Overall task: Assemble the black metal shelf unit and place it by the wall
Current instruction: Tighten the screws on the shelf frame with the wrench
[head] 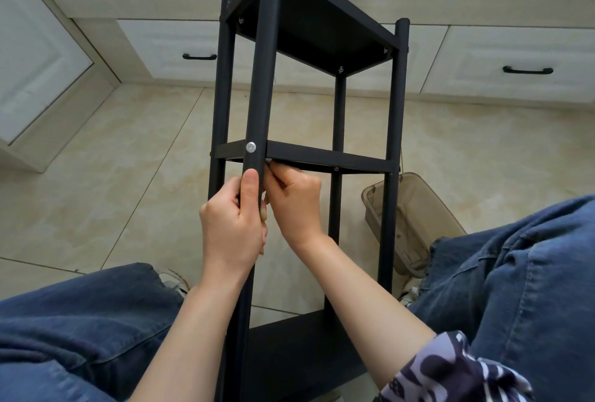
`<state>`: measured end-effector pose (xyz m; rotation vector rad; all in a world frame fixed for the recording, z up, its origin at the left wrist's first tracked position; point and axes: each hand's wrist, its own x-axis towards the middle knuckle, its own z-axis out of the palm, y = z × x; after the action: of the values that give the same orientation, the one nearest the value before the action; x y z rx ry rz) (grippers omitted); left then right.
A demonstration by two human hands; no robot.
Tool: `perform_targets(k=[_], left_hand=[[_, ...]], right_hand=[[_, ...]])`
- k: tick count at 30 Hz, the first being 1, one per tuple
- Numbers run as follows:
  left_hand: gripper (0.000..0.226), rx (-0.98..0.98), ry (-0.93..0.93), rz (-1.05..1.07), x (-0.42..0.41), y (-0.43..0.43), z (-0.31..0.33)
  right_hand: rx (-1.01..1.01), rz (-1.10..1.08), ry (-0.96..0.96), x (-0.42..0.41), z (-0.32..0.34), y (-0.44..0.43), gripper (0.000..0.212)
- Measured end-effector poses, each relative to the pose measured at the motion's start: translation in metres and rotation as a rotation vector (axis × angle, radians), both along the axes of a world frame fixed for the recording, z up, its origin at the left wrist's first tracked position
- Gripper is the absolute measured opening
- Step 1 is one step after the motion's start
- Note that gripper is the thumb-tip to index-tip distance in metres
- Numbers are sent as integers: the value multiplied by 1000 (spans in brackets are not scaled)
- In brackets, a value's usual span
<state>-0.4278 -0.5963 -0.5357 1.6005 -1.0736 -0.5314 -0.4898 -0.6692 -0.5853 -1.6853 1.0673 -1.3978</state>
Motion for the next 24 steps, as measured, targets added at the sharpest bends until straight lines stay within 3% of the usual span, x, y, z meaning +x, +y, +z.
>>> perform_targets(k=[9,14,24], left_hand=[[57,8,-4,4,1,0,-1],[50,16,-5,26,1,-1,-1],[53,10,-15,27,-4,6,2]], right_hand=[[-18,-35,13,-1,0,2,26],[33,32,112,-17,6,12,25],[151,7,146,-54,57,27,29]])
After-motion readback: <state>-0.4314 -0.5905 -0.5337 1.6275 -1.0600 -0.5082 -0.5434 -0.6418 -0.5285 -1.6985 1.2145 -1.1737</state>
